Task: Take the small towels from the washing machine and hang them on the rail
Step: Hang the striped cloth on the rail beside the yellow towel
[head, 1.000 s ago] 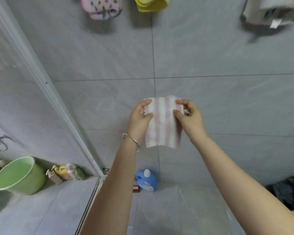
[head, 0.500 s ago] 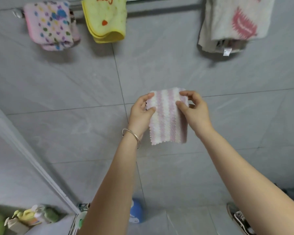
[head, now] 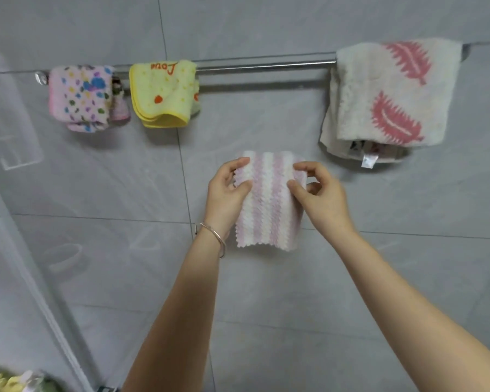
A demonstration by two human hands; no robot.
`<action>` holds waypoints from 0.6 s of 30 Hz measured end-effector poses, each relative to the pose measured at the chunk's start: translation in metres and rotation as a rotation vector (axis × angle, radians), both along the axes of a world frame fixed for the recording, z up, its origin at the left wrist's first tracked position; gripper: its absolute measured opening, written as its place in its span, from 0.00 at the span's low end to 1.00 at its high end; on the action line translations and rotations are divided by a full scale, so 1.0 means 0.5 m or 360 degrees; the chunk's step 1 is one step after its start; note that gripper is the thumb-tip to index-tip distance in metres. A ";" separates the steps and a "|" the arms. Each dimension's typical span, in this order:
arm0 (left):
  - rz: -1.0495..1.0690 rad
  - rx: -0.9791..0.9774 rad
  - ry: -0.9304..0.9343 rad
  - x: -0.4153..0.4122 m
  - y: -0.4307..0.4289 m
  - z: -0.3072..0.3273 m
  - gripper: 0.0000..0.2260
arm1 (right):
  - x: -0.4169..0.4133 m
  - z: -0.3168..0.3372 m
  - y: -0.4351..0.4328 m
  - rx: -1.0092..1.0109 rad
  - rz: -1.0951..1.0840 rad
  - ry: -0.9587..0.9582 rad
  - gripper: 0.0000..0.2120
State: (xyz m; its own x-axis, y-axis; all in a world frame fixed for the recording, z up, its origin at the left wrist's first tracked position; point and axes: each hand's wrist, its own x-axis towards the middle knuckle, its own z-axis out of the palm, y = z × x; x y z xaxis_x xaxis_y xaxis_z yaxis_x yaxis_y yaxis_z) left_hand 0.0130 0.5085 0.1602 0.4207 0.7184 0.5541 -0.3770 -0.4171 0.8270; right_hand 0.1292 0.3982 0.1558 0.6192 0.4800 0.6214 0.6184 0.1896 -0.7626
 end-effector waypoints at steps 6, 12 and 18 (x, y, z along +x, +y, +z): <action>0.0133 0.0123 -0.0041 0.024 0.010 0.050 0.17 | 0.028 0.062 0.016 0.0026 0.0042 -0.0144 0.11; 0.0155 0.0240 -0.0091 0.028 0.033 0.136 0.17 | 0.039 0.143 0.045 0.0120 0.0032 -0.0321 0.11; 0.0191 0.0531 -0.0063 0.036 0.070 0.238 0.18 | 0.050 0.236 0.083 0.0255 -0.0084 -0.0485 0.11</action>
